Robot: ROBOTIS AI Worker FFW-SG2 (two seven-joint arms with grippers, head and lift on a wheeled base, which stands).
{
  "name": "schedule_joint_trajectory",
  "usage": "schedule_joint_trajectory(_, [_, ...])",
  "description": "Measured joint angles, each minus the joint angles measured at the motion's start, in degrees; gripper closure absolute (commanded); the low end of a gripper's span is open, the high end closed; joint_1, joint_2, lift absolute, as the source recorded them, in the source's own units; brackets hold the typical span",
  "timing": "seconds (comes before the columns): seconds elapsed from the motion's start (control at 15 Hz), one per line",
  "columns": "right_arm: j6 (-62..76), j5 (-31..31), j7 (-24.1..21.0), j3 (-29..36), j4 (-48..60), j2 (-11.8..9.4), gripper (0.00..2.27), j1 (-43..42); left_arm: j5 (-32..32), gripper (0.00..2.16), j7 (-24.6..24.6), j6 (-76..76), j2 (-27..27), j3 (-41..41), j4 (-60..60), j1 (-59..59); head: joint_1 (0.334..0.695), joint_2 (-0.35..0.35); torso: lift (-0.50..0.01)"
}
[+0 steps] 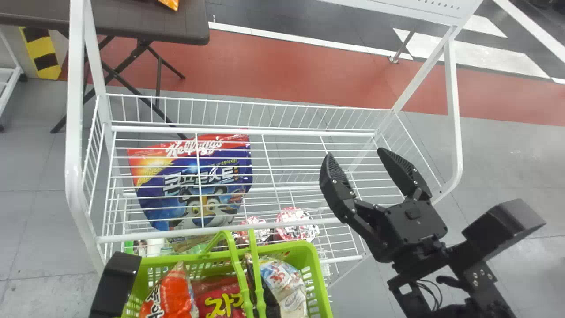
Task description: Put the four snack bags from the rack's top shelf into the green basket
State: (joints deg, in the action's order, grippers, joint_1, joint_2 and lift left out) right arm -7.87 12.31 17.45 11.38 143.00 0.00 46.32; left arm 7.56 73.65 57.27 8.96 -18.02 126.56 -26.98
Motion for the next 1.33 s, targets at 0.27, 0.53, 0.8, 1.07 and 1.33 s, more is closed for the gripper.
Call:
schedule_joint_trajectory(0.27, [0.0, 0.3, 0.0, 0.1, 0.0, 0.0, 0.03, 0.0, 0.0, 1.66, 0.0, 0.0, 0.0, 0.0, 0.0, 0.0, 0.695, -0.35, 0.0])
schedule_joint_trajectory(0.53, [0.1, 1.6, 0.0, 1.7, -0.3, 0.0, 0.03, 0.0, 0.0, 1.66, 0.0, 0.1, 0.0, 0.1, 0.0, 0.0, 0.695, -0.35, 0.0])
schedule_joint_trajectory(0.8, [0.6, 5.9, 0.1, 6.7, -3.3, 0.0, 0.03, 0.0, 0.0, 1.66, 0.2, 0.0, 0.0, 0.1, 0.0, -0.1, 0.695, -0.35, 0.0])
schedule_joint_trajectory(1.07, [1.3, 10.1, 0.9, 11.0, -6.7, 0.0, 0.04, 0.1, 0.0, 1.66, 0.1, 0.3, 0.0, -0.1, 0.0, -0.1, 0.695, -0.35, 0.0])
schedule_joint_trajectory(1.33, [1.4, 10.3, 1.0, 10.3, -4.9, 0.0, 0.04, 0.5, -0.3, 1.66, -0.2, 1.1, 0.0, -0.6, 0.6, -0.1, 0.695, -0.35, 0.0])
